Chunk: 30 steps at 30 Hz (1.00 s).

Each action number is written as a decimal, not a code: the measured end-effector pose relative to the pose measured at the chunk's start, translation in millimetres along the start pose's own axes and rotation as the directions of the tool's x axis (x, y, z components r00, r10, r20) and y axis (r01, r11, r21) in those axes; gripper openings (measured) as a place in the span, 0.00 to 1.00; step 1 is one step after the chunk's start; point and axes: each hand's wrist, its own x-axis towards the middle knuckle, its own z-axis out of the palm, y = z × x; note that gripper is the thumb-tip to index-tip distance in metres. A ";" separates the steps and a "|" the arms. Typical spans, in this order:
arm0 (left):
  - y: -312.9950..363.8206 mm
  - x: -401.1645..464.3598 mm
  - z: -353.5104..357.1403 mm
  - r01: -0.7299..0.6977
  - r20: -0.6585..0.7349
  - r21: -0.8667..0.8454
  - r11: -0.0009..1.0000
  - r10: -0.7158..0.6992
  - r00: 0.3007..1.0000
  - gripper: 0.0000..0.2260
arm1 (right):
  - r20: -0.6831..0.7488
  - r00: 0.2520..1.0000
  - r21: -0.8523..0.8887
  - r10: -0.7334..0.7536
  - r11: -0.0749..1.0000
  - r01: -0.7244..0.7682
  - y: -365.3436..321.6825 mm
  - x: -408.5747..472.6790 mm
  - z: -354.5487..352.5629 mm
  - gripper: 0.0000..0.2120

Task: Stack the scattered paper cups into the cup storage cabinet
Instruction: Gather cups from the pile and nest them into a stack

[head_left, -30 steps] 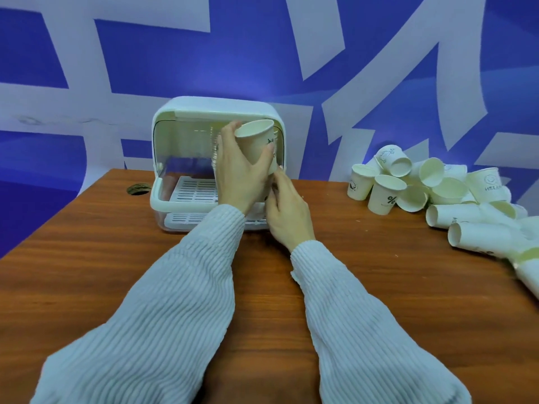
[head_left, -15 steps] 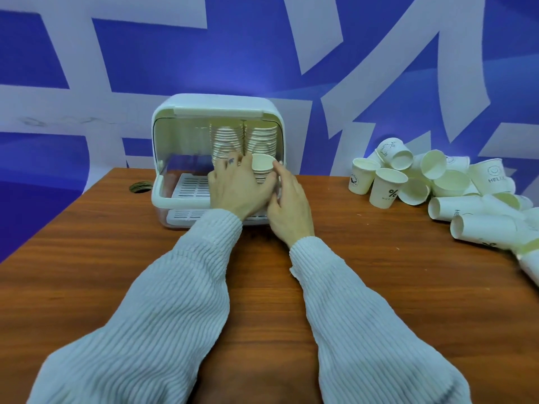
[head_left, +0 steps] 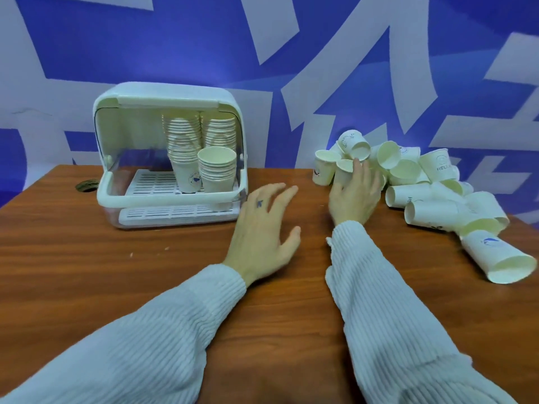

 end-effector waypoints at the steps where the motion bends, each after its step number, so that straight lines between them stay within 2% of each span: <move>1: -0.2 -3.2 4.6 -0.020 0.048 0.002 1.000 0.020 0.999 0.30 | 0.001 1.000 -0.026 -0.005 1.000 0.005 2.1 2.1 4.2 0.27; 4: -3.2 -7.7 6.9 -0.010 0.103 0.006 1.000 0.010 0.995 0.31 | 0.032 0.999 -0.103 -0.008 0.995 0.012 5.4 4.7 15.2 0.24; 6: -5.2 -7.3 4.3 0.037 0.094 0.006 0.999 -0.037 0.995 0.31 | -0.032 0.999 -0.107 0.000 0.994 -0.003 5.2 4.3 13.6 0.18; 8: -6.3 -6.4 2.4 0.077 0.098 -0.005 0.997 -0.076 0.992 0.31 | -0.120 0.992 0.036 0.032 0.999 -0.028 2.1 0.4 3.4 0.12; 10: -5.3 -5.5 1.1 0.109 0.120 -0.029 0.994 -0.105 0.987 0.31 | -0.187 0.980 0.303 0.070 0.953 -0.010 -5.2 -7.8 -11.0 0.10; 11: -5.1 -4.8 0.9 0.121 0.126 -0.038 0.992 -0.115 0.985 0.32 | -0.220 0.973 0.374 0.068 0.927 0.020 -8.0 -12.2 -15.7 0.10; 12: -5.1 -4.8 1.1 0.128 0.124 -0.042 0.991 -0.122 0.985 0.32 | -0.239 0.970 0.355 0.038 0.933 0.051 -9.6 -15.6 -18.3 0.12; 13: -5.3 -5.3 1.4 0.128 0.120 -0.039 0.991 -0.122 0.985 0.32 | -0.222 0.975 0.269 -0.013 0.960 0.074 -9.3 -18.0 -18.7 0.15; 15: -5.3 -6.3 1.7 0.123 0.117 -0.031 0.992 -0.119 0.986 0.32 | -0.068 0.994 0.104 -0.080 0.991 0.087 -3.2 -19.7 -14.1 0.19; 18: -5.8 -7.2 0.5 0.131 0.112 -0.030 0.991 -0.127 0.986 0.32 | 0.205 0.978 0.025 -0.018 1.000 0.013 4.7 -17.8 -9.3 0.20; 20: -5.6 -7.5 0.0 0.144 0.119 -0.026 0.989 -0.140 0.983 0.32 | 0.236 0.971 0.030 0.044 0.998 -0.052 6.1 -16.8 -11.0 0.17; 22: -5.2 -7.2 -0.2 0.147 0.128 -0.019 0.989 -0.143 0.981 0.32 | 0.177 0.980 0.081 0.086 0.991 -0.102 1.4 -17.2 -17.3 0.12; 24: -5.4 -7.2 0.3 0.142 0.142 -0.016 0.990 -0.139 0.980 0.33 | 0.133 0.978 0.240 0.160 0.952 -0.189 -4.5 -17.1 -23.7 0.09; 26: -6.3 -5.8 1.3 0.141 0.160 -0.020 0.990 -0.136 0.978 0.36 | 0.197 0.965 0.450 0.174 0.858 -0.247 -12.7 -19.7 -28.5 0.09; 28: -8.2 -4.2 4.2 0.143 0.177 -0.026 0.989 -0.136 0.975 0.43 | 0.341 0.939 0.557 0.043 0.796 -0.239 -24.1 -27.5 -31.4 0.13; 30: -10.2 -2.9 7.3 0.151 0.186 -0.042 0.988 -0.140 0.973 0.48 | 0.449 0.880 0.589 -0.156 0.792 -0.160 -37.6 -38.8 -28.1 0.14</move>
